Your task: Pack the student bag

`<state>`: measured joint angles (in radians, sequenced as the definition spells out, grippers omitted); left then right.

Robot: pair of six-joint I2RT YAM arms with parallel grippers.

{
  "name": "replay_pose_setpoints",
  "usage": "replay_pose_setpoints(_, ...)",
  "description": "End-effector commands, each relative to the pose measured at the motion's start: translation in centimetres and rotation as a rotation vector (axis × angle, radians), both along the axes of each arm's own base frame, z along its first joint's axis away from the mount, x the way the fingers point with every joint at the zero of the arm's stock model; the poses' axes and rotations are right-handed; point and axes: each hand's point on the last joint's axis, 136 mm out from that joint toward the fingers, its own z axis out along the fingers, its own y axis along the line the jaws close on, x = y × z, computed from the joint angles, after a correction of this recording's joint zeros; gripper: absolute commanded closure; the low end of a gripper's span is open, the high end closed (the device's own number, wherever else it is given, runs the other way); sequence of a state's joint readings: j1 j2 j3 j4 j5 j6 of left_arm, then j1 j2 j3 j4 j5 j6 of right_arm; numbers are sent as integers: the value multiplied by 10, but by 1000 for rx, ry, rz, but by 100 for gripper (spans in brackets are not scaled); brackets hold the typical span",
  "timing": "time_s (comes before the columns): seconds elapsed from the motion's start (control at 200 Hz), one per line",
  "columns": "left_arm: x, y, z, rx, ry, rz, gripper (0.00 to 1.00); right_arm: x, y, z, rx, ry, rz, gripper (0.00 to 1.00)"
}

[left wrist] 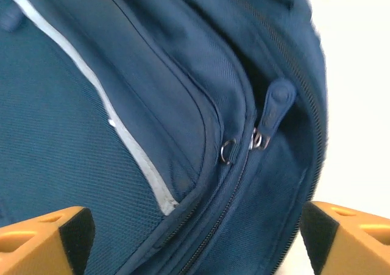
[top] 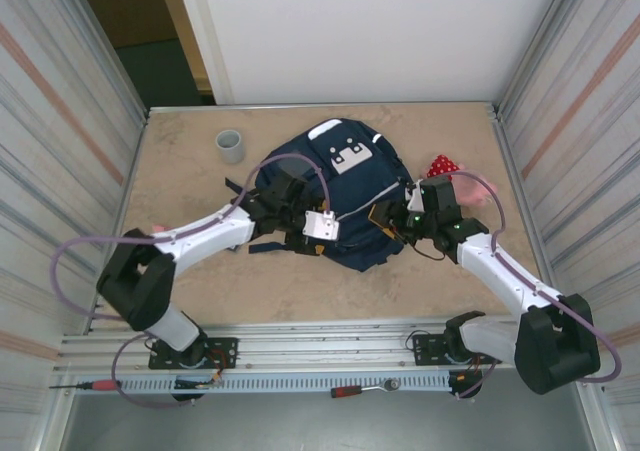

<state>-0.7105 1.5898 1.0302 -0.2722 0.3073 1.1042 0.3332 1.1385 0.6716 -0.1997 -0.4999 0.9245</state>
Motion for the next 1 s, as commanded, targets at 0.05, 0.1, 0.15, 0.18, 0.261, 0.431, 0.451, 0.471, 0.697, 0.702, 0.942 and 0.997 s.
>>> replay_pose_setpoints(0.05,35,-15,-1,22,-179,-61,9,-5,-1,8,-16,-22,40,52)
replay_pose_setpoints(0.1,39,-19,-6,25,-186,-63,9,-6,-1,8,-18,-19,42,52)
replay_pose_setpoints(0.15,43,-20,-14,39,-186,-69,11,-6,-1,7,-17,-18,45,51)
replay_pose_setpoints(0.18,45,-21,-18,47,-193,-67,15,-7,-1,7,-17,-16,46,51)
replay_pose_setpoints(0.261,53,-22,-23,47,-220,-45,31,-8,-1,7,-20,-19,50,51)
replay_pose_setpoints(0.431,39,-28,14,-85,-112,8,90,-9,-6,13,-55,-58,67,51)
replay_pose_setpoints(0.451,36,-28,21,-109,-81,20,94,-9,-7,14,-64,-66,71,51)
replay_pose_setpoints(0.471,33,-29,28,-131,-51,28,97,-9,-8,16,-74,-74,76,51)
replay_pose_setpoints(0.697,19,-30,71,-264,120,133,100,-20,-2,56,-91,-198,169,49)
replay_pose_setpoints(0.702,19,-30,71,-266,124,137,100,-21,-2,56,-93,-199,172,49)
replay_pose_setpoints(0.942,17,-39,79,-312,342,264,100,-56,-1,67,-253,-222,186,49)
replay_pose_setpoints(0.997,17,-40,80,-318,381,285,100,-60,3,66,-270,-217,180,50)
